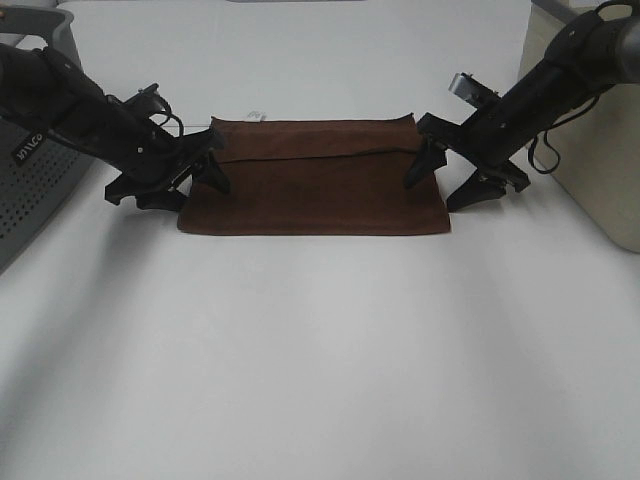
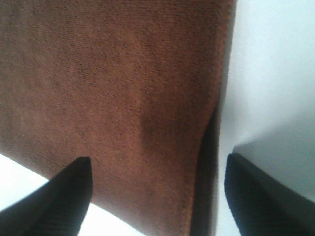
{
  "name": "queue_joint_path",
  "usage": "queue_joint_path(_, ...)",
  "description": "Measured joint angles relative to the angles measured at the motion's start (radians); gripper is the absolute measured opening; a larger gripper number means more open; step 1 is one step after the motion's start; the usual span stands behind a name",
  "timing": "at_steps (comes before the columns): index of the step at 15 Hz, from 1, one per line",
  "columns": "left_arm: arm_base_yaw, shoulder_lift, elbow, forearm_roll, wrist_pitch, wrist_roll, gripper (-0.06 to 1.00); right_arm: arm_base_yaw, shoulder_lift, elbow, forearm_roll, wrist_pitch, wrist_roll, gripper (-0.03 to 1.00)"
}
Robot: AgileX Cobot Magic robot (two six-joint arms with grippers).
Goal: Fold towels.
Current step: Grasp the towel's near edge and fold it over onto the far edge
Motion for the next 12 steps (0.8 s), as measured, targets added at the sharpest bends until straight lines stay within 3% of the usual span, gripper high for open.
queue_joint_path(2,0.000,0.009,-0.003,-0.002,0.002,0.000,0.47,0.000,0.009,-0.002,0.017,-0.011,-0.004,0.61)
queue_joint_path(5,0.000,0.018,-0.003,0.003,0.005,0.000,0.08,0.000,0.027,-0.002,0.021,-0.014,-0.004,0.18)
queue_joint_path(6,0.000,0.018,-0.003,0.003,0.005,-0.001,0.01,0.000,0.031,-0.002,0.021,-0.012,0.005,0.04)
queue_joint_path(7,0.000,0.015,-0.003,0.006,0.007,-0.004,0.01,0.000,0.032,-0.002,0.024,-0.010,0.014,0.00)
queue_joint_path(12,0.000,-0.034,0.005,0.058,0.055,-0.018,0.00,0.000,-0.002,0.019,0.017,0.036,0.024,0.00)
